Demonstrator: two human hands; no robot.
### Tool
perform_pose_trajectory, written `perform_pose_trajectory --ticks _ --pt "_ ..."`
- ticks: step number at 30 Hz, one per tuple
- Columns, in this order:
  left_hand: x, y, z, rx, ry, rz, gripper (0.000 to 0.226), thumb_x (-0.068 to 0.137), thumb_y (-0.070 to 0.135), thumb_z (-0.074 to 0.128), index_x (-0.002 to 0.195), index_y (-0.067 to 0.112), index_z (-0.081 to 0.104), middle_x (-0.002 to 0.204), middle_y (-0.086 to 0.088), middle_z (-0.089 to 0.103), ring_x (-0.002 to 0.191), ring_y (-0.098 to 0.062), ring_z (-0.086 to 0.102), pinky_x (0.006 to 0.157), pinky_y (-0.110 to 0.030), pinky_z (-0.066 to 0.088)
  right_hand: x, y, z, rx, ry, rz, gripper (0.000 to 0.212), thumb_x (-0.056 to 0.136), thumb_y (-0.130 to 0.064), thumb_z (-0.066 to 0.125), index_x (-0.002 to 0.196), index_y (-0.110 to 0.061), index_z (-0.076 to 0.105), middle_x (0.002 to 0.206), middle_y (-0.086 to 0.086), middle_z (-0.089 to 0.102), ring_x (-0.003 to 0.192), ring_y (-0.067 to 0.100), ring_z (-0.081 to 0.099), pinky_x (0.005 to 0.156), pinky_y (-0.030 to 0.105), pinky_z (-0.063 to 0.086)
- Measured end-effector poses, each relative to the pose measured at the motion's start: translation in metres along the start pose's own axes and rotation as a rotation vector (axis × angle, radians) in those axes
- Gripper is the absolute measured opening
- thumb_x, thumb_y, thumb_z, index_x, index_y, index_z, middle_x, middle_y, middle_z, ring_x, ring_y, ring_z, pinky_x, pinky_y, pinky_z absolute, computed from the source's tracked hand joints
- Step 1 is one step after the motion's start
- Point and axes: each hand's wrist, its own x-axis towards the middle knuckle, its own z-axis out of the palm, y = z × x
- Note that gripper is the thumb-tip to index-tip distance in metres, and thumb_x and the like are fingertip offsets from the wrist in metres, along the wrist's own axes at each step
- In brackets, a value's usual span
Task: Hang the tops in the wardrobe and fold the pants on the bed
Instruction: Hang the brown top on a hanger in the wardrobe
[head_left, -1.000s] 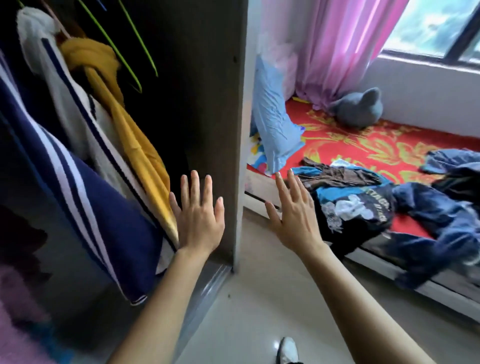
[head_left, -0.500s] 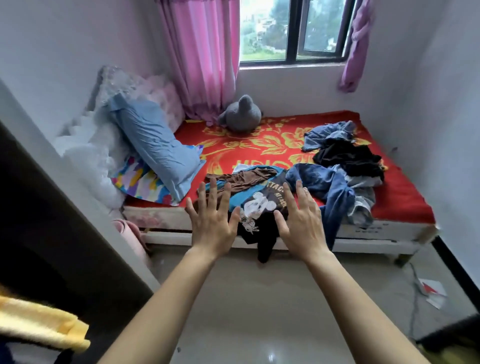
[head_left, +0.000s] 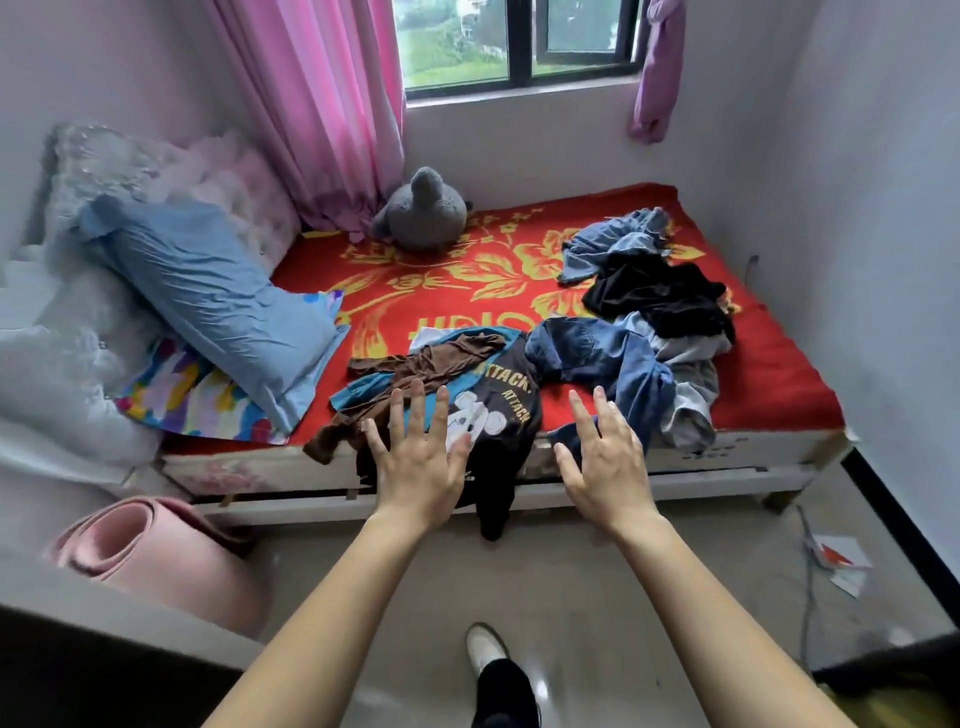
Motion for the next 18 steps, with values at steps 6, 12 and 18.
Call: perform_pose_trajectory --ticks 6,12,18 --pt "0.120 -0.003 0.030 -0.046 -0.030 0.007 0.067 0.100 0.059 0.017 0.157 0.032 -0.007 0.164 0.000 -0.018 0.149 -0.023 -0.023 0.117 -0.060 -0.010 0.118 0.014 0.015 -0.026 -0.051 0.021 0.073 0.099 -0.038 0.052 0.160 -0.027 0.013 0.167 0.009 0.010 0.152 0.028 0.015 0.121 0.046 0.019" --pt "0.240 -0.012 0.038 -0.049 -0.043 0.024 0.066 0.099 0.059 0.013 0.157 0.033 -0.007 0.164 0.000 -0.019 0.150 -0.024 -0.019 0.118 -0.060 -0.006 0.240 0.015 0.018 -0.035 -0.098 0.046 0.071 0.100 -0.037 0.050 0.160 -0.027 0.014 0.166 0.008 0.015 0.152 0.026 0.017 0.120 0.046 0.023" --pt "0.326 -0.007 0.073 -0.041 -0.133 0.033 0.065 0.101 0.057 0.017 0.156 0.033 -0.006 0.163 -0.001 -0.022 0.150 -0.024 -0.022 0.118 -0.058 -0.010 0.319 0.035 0.051 0.004 -0.216 0.100 0.068 0.100 -0.036 0.049 0.160 -0.026 0.017 0.162 0.006 0.026 0.149 0.023 0.024 0.118 0.044 0.031"
